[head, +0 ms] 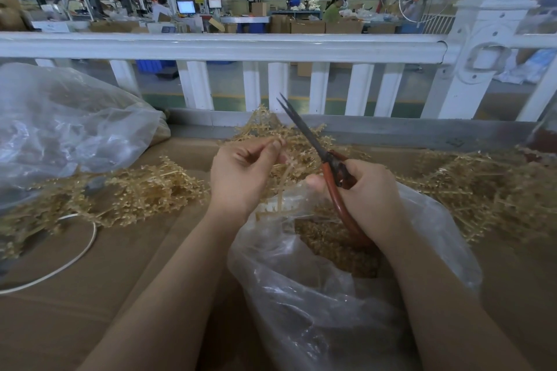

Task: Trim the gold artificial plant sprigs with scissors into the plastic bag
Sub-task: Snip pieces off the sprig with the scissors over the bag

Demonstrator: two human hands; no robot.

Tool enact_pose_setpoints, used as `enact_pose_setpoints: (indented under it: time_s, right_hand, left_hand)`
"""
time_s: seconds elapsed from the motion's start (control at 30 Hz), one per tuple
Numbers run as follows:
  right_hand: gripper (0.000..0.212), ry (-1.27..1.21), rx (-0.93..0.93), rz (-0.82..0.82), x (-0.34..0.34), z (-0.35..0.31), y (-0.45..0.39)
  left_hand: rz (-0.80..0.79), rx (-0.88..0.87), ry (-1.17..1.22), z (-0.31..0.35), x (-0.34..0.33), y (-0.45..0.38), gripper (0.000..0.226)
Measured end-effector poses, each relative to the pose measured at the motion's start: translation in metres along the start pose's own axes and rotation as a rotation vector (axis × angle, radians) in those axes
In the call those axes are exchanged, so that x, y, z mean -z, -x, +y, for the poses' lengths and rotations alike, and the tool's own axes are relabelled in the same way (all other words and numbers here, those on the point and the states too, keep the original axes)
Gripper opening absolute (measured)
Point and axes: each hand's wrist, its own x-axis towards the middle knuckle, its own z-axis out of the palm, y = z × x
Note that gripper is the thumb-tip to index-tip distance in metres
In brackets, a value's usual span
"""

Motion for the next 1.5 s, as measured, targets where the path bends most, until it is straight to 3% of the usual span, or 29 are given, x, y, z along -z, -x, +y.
enact_pose_setpoints:
  time_s: [0.2,0.33,0.5,0.6,0.67,0.77,0.93,1.03,1.13,1.37,1.5]
  right_hand:
    - [0.058,-0.233,-0.071,-0.075,0.002,-0.004,0.0]
    - [0.054,-0.308,-0.139,-0.129,0.003,-0.009,0.0]
    - [0.017,-0.383,-0.194,-0.144,0.004,-0.01,-0.002]
    - [0.015,-0.439,-0.234,-0.112,0.004,-0.008,-0.004]
    - [0.015,-0.513,-0.251,-0.096,0.005,-0.009,-0.003]
    - [0.013,-0.628,-0.22,-0.077,0.007,-0.008,-0.002]
    - [0.016,-0.738,-0.24,-0.091,0.008,-0.004,-0.004]
    - [0.016,-0.729,-0.247,-0.092,0.008,-0.002,-0.005]
    - [0.018,-0.719,-0.222,-0.107,0.006,-0.001,-0.004]
    - [0.012,-0.787,-0.233,-0.057,0.007,0.003,-0.005]
    - [0.017,-0.847,-0.212,-0.01,0.007,0.007,-0.007]
  left_hand:
    - [-0.08,-0.249,-0.267,0.006,-0.009,0.007,0.021]
    - [-0.117,-0.318,-0.281,0.01,-0.015,0.009,0.023]
    - [-0.267,-0.177,-0.071,0.01,-0.018,0.007,0.025]
    - [-0.405,0.021,0.104,0.014,-0.013,0.005,0.019]
    - [-0.554,0.18,0.126,0.01,-0.006,0.0,0.046]
    - [-0.698,0.199,-0.057,0.004,0.002,-0.003,0.064]
    - [-0.715,0.232,0.097,0.005,0.007,-0.004,0.022]
    - [-0.712,0.322,0.243,0.005,0.013,-0.009,0.022]
    - [-0.713,0.335,0.281,0.008,0.018,-0.011,0.028]
    - [-0.582,0.419,0.273,0.011,0.02,-0.012,0.076]
    - [-0.423,0.583,0.523,0.009,0.013,-0.011,0.081]
